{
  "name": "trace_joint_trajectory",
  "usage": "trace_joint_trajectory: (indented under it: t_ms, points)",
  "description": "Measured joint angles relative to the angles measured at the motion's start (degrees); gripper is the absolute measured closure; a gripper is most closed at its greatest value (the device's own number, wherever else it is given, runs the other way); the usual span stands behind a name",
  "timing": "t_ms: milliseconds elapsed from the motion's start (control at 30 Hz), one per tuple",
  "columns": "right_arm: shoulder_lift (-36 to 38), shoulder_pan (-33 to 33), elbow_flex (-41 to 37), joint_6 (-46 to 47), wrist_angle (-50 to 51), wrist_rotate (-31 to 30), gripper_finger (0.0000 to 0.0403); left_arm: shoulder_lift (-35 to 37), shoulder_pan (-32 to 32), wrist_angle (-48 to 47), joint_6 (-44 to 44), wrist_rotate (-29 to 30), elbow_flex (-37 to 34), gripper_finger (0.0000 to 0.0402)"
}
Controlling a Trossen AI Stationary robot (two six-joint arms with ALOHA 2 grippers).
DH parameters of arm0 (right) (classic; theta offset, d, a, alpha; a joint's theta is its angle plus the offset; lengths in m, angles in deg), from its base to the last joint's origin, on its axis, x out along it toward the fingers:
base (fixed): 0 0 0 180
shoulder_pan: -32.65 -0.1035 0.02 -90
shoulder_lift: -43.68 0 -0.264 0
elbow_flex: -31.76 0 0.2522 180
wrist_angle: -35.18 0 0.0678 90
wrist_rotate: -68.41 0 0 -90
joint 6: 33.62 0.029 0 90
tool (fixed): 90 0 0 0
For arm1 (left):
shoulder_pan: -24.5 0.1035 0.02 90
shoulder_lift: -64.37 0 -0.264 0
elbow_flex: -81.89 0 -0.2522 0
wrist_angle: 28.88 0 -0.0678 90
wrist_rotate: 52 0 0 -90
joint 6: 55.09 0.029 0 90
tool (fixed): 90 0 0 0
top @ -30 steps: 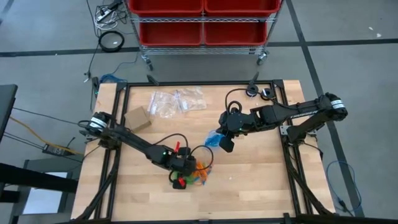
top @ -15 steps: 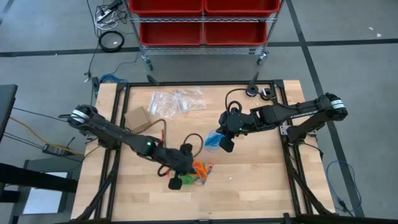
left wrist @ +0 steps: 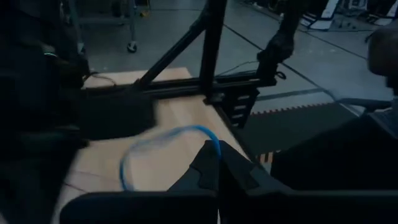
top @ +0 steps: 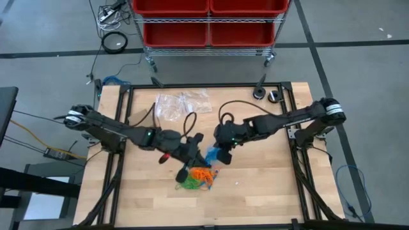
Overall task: Sort rubber bands
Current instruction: Put the blue rubber band into the transparent zip bag
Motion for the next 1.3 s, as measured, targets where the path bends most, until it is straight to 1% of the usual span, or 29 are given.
trace_joint_trajectory:
  t_ms: [133, 267, 600, 667, 833, 900, 1100, 1200, 1233, 1300]
  points:
    - [-2.32, 0.29, 0.0, -0.21, -4.3, 2.45, 0.0403, -0.8, 1.82, 0.53, -0.07, -2.65, -0.07, 0.04]
    - [-2.36, 0.73, 0.0, -0.46, -5.67, 2.5, 0.0403, -1.41, 2.26, 1.88, -0.09, -5.38, -0.02, 0.04]
    - [1.22, 0.38, 0.0, -0.67, -10.03, 2.85, 0.0403, -4.35, 2.27, 0.25, -0.05, -5.32, -0.05, 0.0401]
    - [2.07, 0.07, 0.0, -0.67, -10.26, 2.85, 0.0403, -4.78, 2.26, -0.82, 0.12, -4.18, -0.13, 0.04]
    - [4.47, -0.41, 0.0, -0.61, -9.77, 2.86, 0.0403, -4.87, 2.28, -6.6, 2.67, 2.76, -0.13, 0.0393]
    - [5.11, -0.43, 0.02, -0.55, -10.1, 2.87, 0.0403, -4.9, 2.28, -7.01, 2.86, 4.7, -0.13, 0.039]
    - [5.54, -0.48, 0.02, -0.43, -9.62, 2.87, 0.0403, -4.58, 2.28, -5.55, 3.07, 5.05, 0.1, 0.037]
    - [5.49, -0.49, 0.02, -0.19, -9.49, 2.93, 0.0403, -4.49, 2.0, -6.7, 3.69, 6.37, 2.36, 0.0357]
    - [5.44, -0.48, 0.02, -0.15, -9.43, 3.26, 0.0403, -4.46, 1.77, -8.75, 4.73, 7.09, 3.65, 0.0353]
    - [5.41, -0.48, 0.02, -0.09, -9.28, 3.79, 0.0403, -4.46, 0.9, -13.51, 6.81, 10.6, 6.51, 0.0346]
